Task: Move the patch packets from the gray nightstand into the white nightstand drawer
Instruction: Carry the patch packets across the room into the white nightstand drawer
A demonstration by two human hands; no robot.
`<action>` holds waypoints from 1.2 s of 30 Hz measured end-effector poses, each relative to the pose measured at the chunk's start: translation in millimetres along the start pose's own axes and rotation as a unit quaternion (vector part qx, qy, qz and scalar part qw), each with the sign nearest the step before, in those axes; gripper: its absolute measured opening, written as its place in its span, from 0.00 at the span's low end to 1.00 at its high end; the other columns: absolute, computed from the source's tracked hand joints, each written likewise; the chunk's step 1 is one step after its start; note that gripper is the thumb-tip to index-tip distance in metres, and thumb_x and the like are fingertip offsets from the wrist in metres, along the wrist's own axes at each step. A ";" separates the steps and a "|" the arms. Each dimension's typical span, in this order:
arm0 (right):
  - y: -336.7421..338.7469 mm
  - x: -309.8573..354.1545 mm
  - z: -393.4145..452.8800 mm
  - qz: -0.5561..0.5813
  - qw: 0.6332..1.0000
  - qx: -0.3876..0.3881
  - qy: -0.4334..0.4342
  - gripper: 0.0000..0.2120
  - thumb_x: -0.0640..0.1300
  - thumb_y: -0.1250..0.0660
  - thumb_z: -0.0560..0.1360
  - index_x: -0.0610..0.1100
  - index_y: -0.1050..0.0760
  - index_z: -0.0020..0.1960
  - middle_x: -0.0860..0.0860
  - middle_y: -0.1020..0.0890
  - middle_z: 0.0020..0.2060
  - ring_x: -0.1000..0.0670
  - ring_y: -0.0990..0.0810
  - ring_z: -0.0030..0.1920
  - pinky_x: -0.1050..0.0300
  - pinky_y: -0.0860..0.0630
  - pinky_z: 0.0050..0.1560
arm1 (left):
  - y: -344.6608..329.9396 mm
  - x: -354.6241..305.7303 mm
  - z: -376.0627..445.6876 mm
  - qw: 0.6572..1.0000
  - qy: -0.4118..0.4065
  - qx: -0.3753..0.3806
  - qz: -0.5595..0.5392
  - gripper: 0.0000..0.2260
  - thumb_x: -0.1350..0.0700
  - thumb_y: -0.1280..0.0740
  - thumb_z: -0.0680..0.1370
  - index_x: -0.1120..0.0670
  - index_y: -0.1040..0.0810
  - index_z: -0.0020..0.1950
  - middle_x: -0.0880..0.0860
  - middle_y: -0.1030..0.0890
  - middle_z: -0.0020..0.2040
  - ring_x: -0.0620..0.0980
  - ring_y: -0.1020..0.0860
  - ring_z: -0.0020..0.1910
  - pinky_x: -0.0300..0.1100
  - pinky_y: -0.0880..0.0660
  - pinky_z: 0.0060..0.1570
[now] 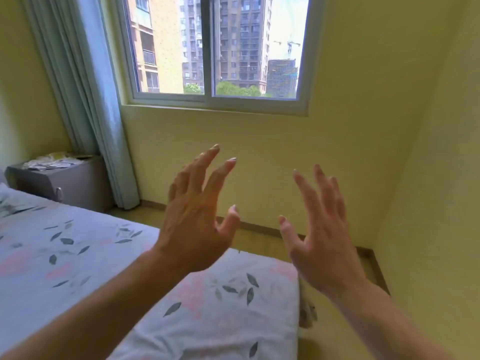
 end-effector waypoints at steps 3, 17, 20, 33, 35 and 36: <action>39.0 -6.6 46.0 0.013 0.999 -0.027 0.021 0.41 0.53 0.32 0.78 0.61 0.53 0.82 0.61 0.64 0.81 0.51 0.65 0.82 0.38 0.52 0.79 | 5.6 -26.0 50.5 1.000 -0.001 -0.014 -0.017 0.36 0.47 0.35 0.75 0.47 0.43 0.82 0.49 0.51 0.84 0.51 0.53 0.82 0.63 0.47 0.78; 183.9 76.3 332.3 0.075 0.990 0.025 0.117 0.36 0.52 0.34 0.79 0.55 0.47 0.83 0.56 0.56 0.83 0.48 0.60 0.83 0.30 0.43 0.77 | 148.3 -26.2 309.0 0.996 0.059 -0.024 0.056 0.38 0.45 0.35 0.75 0.50 0.45 0.83 0.52 0.54 0.84 0.54 0.57 0.83 0.65 0.52 0.78; 197.7 70.3 370.5 0.084 0.986 0.018 0.142 0.37 0.50 0.31 0.79 0.52 0.45 0.82 0.54 0.55 0.83 0.47 0.59 0.83 0.32 0.44 0.78 | 146.7 -32.0 351.5 0.995 0.070 -0.029 0.071 0.38 0.43 0.35 0.75 0.49 0.46 0.83 0.52 0.55 0.84 0.54 0.58 0.83 0.65 0.53 0.78; 157.9 -102.7 522.0 0.022 0.975 0.133 0.179 0.38 0.60 0.38 0.80 0.58 0.55 0.83 0.58 0.64 0.82 0.46 0.67 0.81 0.33 0.51 0.80 | 7.4 -42.1 478.6 0.962 0.193 0.045 0.188 0.38 0.37 0.43 0.77 0.45 0.53 0.83 0.49 0.65 0.83 0.55 0.66 0.81 0.64 0.59 0.78; 151.7 -117.1 544.5 0.034 0.972 0.142 0.186 0.38 0.60 0.38 0.80 0.59 0.56 0.83 0.58 0.64 0.82 0.47 0.67 0.81 0.33 0.52 0.80 | -7.6 -45.5 497.7 0.960 0.199 0.044 0.194 0.38 0.37 0.42 0.77 0.45 0.53 0.83 0.48 0.64 0.83 0.55 0.66 0.81 0.64 0.59 0.78; 148.3 -122.6 555.2 0.041 0.970 0.144 0.193 0.39 0.60 0.38 0.80 0.59 0.56 0.83 0.58 0.64 0.82 0.47 0.67 0.81 0.33 0.52 0.80 | -14.2 -46.6 506.7 0.958 0.201 0.045 0.199 0.38 0.37 0.42 0.77 0.45 0.53 0.83 0.48 0.64 0.83 0.55 0.66 0.81 0.64 0.59 0.78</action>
Point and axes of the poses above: each hand's wrist, its own z-axis towards the middle knuckle, its own y-axis out of the back of the hand, x = y × z, the point moved 7 cm from there along z, towards the middle knuckle
